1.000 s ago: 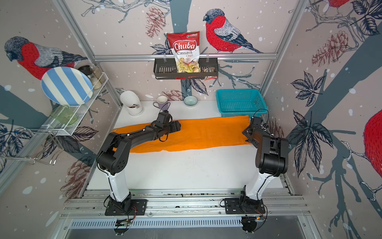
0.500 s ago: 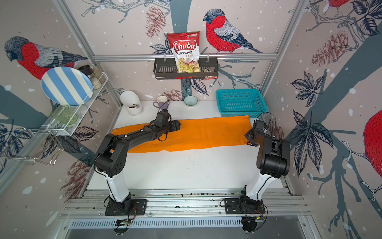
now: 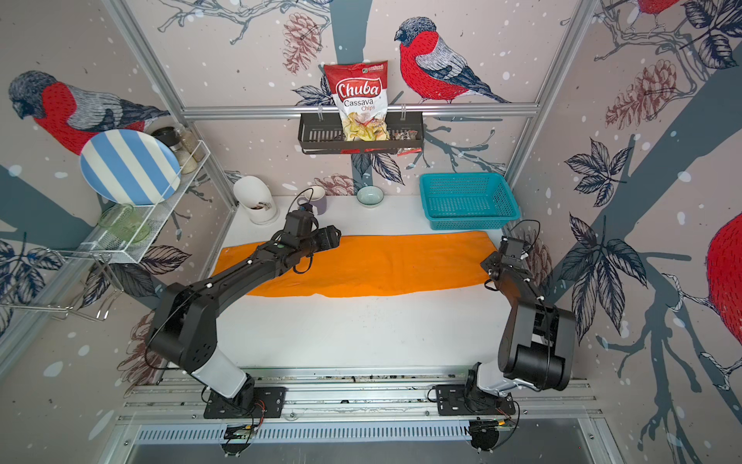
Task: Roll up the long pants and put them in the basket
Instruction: Fold the long pant at the center of the board.
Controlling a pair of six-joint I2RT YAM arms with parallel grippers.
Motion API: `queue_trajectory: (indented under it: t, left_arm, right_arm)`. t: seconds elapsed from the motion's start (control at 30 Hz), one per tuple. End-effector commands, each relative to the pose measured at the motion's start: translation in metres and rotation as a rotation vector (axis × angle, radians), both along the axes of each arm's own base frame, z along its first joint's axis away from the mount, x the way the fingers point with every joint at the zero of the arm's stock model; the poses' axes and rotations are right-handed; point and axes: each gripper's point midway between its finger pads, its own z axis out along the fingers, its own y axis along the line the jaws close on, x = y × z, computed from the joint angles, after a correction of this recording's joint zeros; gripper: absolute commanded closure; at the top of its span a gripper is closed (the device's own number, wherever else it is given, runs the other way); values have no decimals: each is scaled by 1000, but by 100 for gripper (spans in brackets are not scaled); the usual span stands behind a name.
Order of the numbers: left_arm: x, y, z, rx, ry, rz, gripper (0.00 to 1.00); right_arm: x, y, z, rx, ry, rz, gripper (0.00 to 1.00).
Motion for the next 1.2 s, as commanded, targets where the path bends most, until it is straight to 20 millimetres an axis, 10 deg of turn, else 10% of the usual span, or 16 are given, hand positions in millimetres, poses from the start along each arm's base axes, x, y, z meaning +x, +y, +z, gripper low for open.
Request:
queue_trajectory:
  t: [0.0,0.27,0.5,1.17]
  left_arm:
    - [-11,10,7,23,-1,2,16]
    - [-23,8,7,-7,5,-20,16]
    - [-24,-7,8,-24,9,-72,17]
    - [-31,-18,21,-29,-14,-104,18]
  right_arm:
    - [-20,-10,-3,-26,21,-34,100]
    - [-56,-7,-37,16,127,-44,96]
    - [-82,-21,-28,10,99,-112,25]
    - [-88,-2,-60,173,88,-72,23]
